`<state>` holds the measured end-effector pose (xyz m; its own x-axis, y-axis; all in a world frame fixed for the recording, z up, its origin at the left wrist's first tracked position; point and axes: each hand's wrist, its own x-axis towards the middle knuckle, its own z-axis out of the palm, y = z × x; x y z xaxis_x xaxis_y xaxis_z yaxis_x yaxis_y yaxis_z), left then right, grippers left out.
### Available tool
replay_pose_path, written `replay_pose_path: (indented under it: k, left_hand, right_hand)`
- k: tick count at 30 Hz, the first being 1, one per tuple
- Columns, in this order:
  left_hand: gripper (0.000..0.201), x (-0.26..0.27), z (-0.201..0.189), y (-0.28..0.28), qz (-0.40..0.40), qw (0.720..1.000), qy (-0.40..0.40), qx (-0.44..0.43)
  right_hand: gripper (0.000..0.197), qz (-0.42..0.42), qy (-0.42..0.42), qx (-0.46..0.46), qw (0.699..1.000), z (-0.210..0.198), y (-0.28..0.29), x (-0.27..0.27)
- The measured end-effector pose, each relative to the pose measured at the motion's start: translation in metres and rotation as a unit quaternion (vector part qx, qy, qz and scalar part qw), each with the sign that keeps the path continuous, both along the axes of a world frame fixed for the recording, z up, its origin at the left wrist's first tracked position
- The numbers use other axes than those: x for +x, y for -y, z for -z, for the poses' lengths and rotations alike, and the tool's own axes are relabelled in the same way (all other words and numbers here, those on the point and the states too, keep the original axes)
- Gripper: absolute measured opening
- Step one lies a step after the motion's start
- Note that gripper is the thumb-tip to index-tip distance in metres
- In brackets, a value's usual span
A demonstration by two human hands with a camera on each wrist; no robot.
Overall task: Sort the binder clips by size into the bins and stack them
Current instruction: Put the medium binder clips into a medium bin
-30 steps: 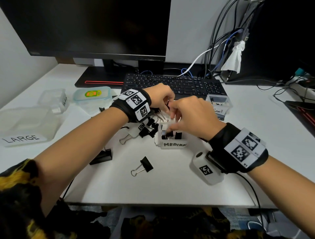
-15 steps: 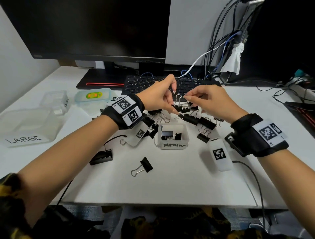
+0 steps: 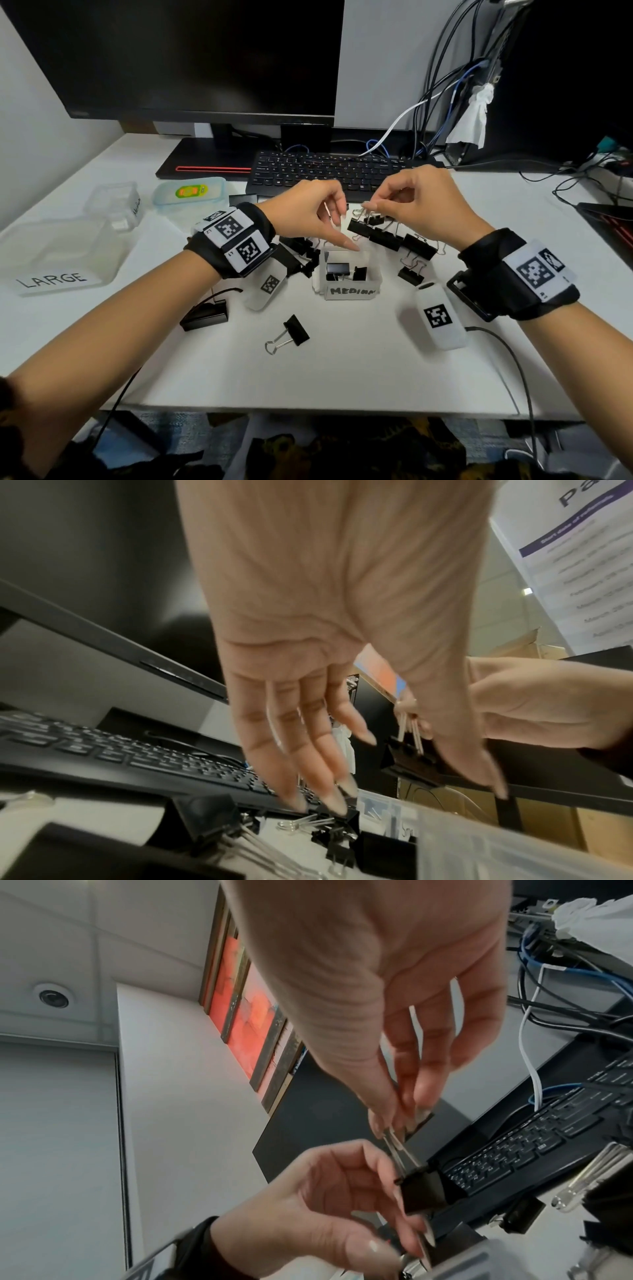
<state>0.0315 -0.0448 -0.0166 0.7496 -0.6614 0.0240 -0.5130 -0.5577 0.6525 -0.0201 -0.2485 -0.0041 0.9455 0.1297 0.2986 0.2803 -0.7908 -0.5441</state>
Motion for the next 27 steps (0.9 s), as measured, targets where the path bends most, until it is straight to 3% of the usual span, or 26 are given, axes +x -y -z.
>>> replay_pose_path:
  k: [3, 6, 10, 20, 23, 27]
  left_hand:
    - [0.058, -0.005, -0.005, -0.006, 0.017, 0.994, -0.023, 0.109]
    - [0.072, -0.011, -0.006, -0.006, 0.059, 0.979, -0.038, 0.192]
    - [0.066, -0.016, -0.007, 0.0, 0.075, 0.974, -0.027, 0.212]
    - [0.057, -0.022, -0.012, 0.004, 0.062, 0.972, 0.002, 0.226]
    - [0.057, -0.023, -0.012, 0.003, 0.06, 0.972, -0.004, 0.226]
    - [0.066, -0.023, -0.012, 0.003, 0.062, 0.973, -0.016, 0.223]
  right_hand:
    - [0.019, 0.002, 0.011, 0.019, 1.0, -0.006, 0.003, -0.005]
    - [0.016, -0.038, -0.032, 0.031, 0.998, -0.013, 0.004, -0.013]
    - [0.014, -0.099, -0.087, -0.004, 0.991, -0.006, 0.0, -0.018]
    - [0.007, -0.117, -0.14, -0.11, 0.977, 0.011, -0.014, -0.012]
    - [0.01, -0.085, -0.125, -0.145, 0.978, 0.012, -0.017, -0.013]
    - [0.028, -0.01, -0.048, -0.22, 0.974, 0.013, -0.023, -0.018]
